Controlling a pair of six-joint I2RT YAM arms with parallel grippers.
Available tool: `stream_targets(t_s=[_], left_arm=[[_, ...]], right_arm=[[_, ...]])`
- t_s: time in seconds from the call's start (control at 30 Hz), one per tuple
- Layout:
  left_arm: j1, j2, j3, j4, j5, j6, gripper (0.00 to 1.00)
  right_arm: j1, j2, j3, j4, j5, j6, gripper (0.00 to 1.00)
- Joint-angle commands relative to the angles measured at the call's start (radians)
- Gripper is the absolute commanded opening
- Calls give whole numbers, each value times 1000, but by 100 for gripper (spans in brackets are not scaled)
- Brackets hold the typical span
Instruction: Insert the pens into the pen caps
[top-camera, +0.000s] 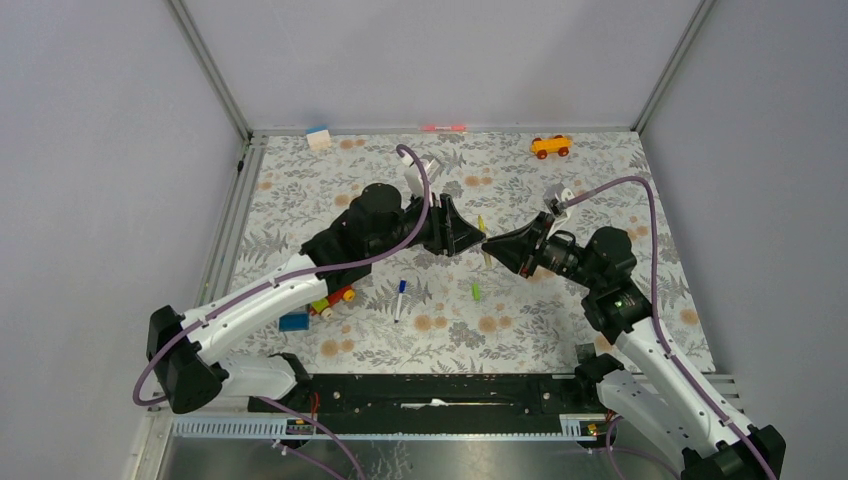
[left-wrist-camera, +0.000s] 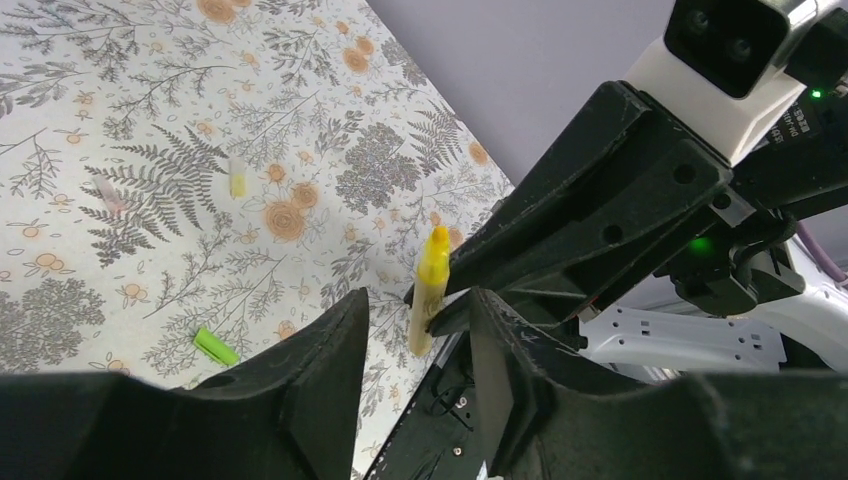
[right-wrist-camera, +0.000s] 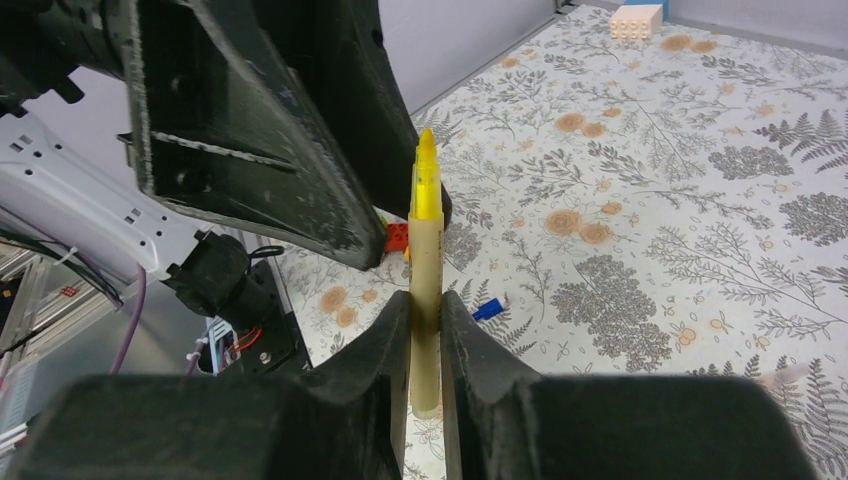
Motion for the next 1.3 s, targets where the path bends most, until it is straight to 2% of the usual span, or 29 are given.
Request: stream_targets(t_s=[0.0, 0.2, 0.3, 0.33, 0.4, 0.5, 0.53, 0.63, 0.7, 0.93, 1.03, 1.2, 1.27], left_arm=[[-13, 14, 57, 82, 14, -8, 41], [-23, 35, 63, 108, 10, -24, 22], [-25, 42, 63, 111, 17, -27, 3], [-27, 43, 61, 113, 20, -29, 0], [-30, 38, 49, 127, 21, -38, 0], [-32, 23, 18, 157, -1, -59, 0], [-32, 17, 9, 167, -9, -66, 0], [-32, 8, -13, 200, -22, -86, 0], [-32, 8, -19, 217, -23, -98, 0], [-32, 16, -30, 254, -19, -130, 0], [-32, 17, -38, 266, -20, -141, 0], [-32, 26, -43, 274, -14, -143, 0], [-32, 29, -45, 270, -24, -139, 4]], right_arm=[[-1, -20, 2, 64, -67, 10, 0], [-2, -29, -7, 91, -104, 18, 0], [-1, -30, -8, 99, -109, 23, 0], [-1, -30, -7, 100, -106, 23, 0], [-1, -33, -4, 92, -94, 24, 1], [-1, -36, 5, 65, -60, 24, 38], [-1, -37, 2, 63, -56, 22, 46], [-1, -40, -8, 67, -43, 22, 58], [-1, -39, -17, 77, -42, 26, 59], [-1, -42, -31, 94, -30, 33, 48], [-1, -40, -34, 96, -28, 31, 35], [-1, -46, -32, 95, -6, 31, 1], [-1, -59, -29, 71, 27, 21, 0]])
